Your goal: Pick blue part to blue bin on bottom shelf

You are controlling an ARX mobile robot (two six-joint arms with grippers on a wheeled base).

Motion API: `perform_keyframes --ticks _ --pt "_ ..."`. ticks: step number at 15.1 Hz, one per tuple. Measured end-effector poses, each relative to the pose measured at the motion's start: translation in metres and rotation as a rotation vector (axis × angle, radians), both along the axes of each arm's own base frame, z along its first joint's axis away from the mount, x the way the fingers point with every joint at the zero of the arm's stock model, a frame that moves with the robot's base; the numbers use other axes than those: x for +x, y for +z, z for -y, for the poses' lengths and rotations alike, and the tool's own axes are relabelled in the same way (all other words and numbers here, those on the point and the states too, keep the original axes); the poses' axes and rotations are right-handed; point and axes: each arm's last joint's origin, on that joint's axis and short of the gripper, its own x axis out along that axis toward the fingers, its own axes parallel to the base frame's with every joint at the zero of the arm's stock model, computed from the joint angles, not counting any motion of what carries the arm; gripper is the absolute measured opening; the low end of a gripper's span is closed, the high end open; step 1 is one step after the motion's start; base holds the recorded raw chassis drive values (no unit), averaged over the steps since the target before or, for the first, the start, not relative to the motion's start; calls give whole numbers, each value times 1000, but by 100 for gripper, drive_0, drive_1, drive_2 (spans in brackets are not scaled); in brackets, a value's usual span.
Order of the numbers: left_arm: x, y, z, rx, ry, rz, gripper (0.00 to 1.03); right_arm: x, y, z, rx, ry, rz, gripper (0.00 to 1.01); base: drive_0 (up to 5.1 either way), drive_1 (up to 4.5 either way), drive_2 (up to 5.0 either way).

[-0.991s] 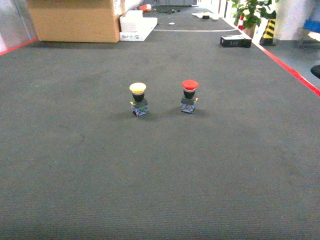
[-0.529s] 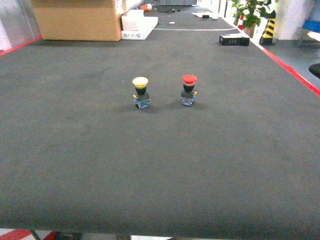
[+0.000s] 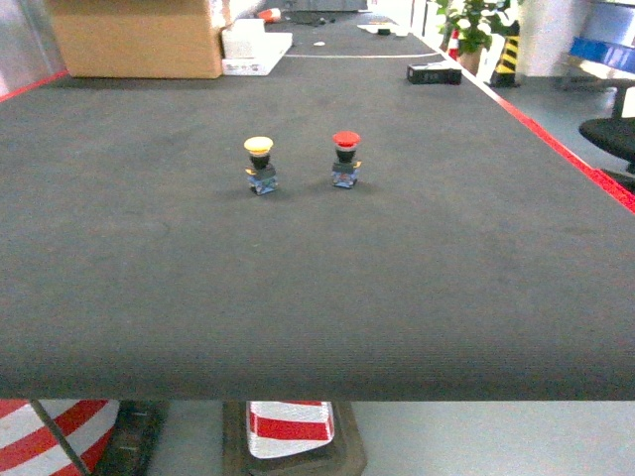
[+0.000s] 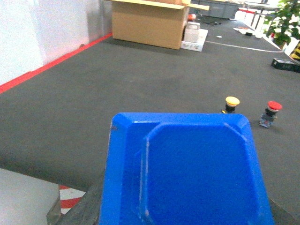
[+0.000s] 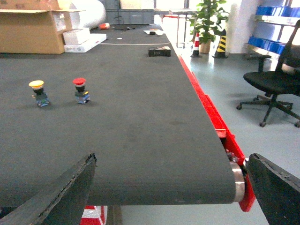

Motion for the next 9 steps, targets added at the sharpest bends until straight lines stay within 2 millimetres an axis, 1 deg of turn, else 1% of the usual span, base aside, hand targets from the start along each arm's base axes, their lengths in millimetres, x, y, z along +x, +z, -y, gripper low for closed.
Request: perform_keyframes --ticks 9 --pt "0 0 0 -1 -1 0 43 0 0 0 0 -1 0 98 -156 -156 -156"
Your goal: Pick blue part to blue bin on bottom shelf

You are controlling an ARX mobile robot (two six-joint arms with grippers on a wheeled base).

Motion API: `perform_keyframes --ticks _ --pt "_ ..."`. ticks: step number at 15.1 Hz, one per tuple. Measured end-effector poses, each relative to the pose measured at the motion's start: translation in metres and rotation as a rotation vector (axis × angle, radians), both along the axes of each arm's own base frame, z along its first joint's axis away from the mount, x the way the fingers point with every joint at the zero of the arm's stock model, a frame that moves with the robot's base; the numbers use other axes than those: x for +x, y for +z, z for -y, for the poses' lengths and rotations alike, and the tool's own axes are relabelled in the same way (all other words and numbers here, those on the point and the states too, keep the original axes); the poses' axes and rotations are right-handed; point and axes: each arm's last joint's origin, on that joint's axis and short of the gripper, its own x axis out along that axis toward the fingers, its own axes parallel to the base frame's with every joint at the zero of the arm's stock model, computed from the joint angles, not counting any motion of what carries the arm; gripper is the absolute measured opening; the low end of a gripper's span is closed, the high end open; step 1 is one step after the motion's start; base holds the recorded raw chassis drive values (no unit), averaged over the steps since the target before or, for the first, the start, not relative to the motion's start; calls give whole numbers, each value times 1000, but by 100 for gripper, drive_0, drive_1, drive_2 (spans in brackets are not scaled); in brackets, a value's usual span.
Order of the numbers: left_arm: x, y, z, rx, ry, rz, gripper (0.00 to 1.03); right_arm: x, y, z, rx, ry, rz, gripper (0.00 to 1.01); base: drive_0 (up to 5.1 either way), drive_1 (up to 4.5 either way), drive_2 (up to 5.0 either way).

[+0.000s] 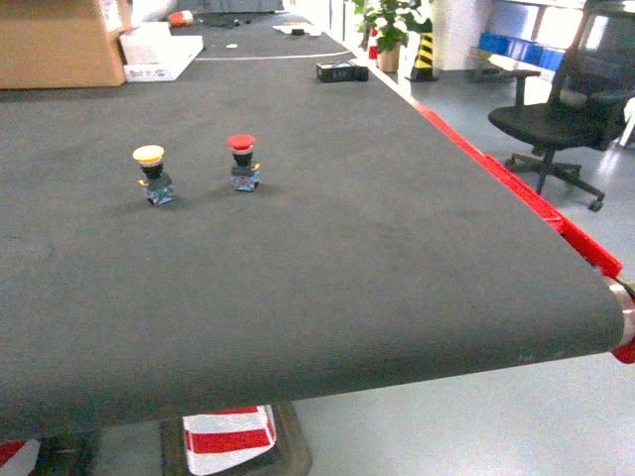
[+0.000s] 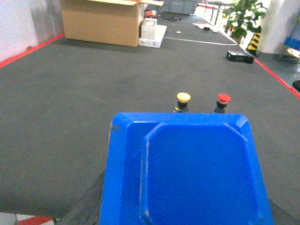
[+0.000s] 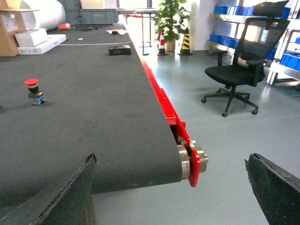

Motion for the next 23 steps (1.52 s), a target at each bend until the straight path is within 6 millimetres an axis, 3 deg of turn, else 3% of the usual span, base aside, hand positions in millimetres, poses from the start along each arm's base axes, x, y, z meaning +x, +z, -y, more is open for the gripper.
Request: perform_keyframes --ticks 23 --pt "0 0 0 0 -2 -1 43 0 0 0 0 0 0 98 -158 -158 -158"
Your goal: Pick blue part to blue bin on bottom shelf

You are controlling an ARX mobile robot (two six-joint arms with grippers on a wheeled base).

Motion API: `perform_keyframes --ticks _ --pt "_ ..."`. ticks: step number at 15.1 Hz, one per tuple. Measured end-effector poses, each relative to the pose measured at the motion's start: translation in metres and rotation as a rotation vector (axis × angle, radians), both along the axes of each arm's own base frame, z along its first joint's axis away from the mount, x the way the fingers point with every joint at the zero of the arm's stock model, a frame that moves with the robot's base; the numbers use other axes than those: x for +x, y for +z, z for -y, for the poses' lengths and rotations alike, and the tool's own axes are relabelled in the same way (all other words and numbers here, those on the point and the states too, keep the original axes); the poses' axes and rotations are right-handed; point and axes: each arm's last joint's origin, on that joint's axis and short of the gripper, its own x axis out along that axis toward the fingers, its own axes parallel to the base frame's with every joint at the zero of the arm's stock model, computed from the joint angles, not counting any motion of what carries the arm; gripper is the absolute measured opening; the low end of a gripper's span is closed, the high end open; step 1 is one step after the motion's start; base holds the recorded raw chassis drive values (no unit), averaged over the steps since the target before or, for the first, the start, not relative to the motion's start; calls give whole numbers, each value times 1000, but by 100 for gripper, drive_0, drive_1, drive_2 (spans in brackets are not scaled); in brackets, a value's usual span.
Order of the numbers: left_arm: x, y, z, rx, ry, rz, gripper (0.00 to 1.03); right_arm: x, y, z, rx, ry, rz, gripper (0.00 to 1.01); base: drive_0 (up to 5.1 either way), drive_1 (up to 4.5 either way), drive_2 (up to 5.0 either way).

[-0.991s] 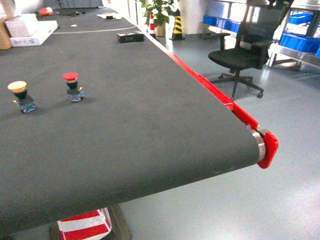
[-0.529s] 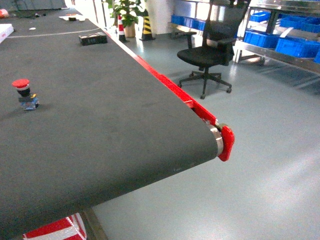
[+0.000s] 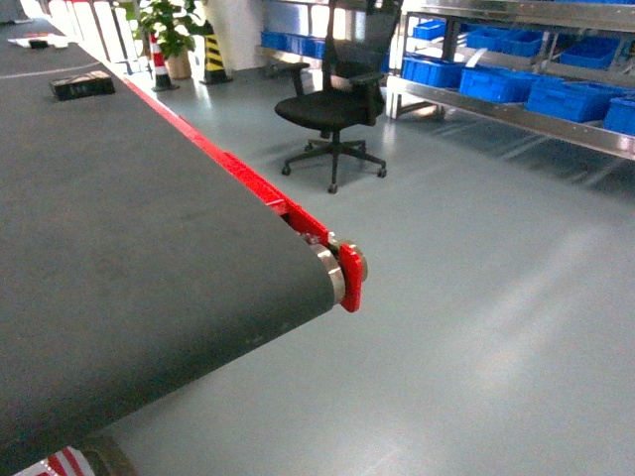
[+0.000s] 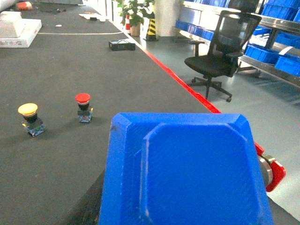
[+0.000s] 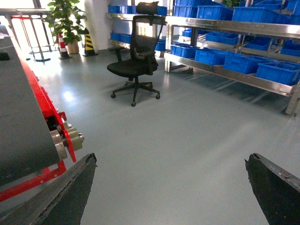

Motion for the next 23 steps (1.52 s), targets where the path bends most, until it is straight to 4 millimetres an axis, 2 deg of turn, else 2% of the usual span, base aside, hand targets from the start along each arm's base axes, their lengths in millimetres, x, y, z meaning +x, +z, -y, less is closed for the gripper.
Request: perform_keyframes --ticks 23 --pt "0 0 0 -1 0 1 43 0 0 0 0 0 0 98 -155 -155 -155"
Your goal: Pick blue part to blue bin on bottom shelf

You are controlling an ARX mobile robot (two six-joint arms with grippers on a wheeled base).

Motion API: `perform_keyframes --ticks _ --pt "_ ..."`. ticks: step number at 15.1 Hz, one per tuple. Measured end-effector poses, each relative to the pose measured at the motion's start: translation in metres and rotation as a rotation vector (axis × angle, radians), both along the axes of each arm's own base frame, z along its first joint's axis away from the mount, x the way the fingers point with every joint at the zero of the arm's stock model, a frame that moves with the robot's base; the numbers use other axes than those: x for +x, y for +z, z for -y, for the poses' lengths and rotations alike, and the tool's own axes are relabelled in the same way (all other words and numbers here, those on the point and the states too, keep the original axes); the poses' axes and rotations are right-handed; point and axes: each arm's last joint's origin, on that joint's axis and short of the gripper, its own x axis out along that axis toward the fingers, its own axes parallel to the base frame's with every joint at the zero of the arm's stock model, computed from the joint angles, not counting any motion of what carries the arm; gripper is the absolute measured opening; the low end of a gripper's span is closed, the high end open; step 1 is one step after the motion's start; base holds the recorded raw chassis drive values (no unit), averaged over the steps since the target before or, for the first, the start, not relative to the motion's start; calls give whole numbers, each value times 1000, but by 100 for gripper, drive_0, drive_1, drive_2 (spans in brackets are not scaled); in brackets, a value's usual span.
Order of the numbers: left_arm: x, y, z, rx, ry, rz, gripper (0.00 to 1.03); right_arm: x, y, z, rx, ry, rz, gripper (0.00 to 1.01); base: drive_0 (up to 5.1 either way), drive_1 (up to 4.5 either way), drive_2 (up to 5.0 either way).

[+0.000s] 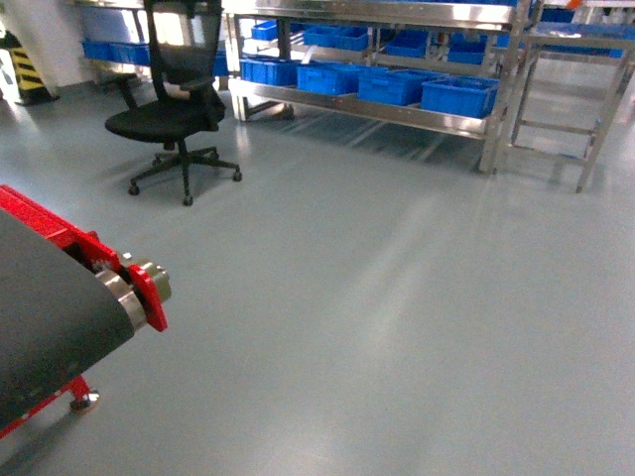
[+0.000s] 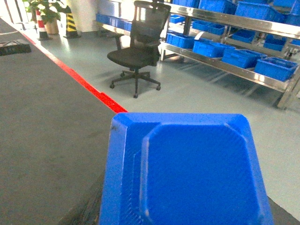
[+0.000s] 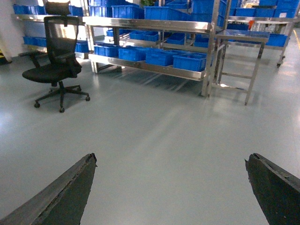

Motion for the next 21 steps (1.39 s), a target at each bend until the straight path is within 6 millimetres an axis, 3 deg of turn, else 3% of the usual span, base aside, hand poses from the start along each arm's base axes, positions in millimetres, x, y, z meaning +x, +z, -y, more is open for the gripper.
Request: perform_keyframes --ticks 21 --pt "0 0 0 0 0 -1 43 0 0 0 0 0 0 98 -155 -155 -155"
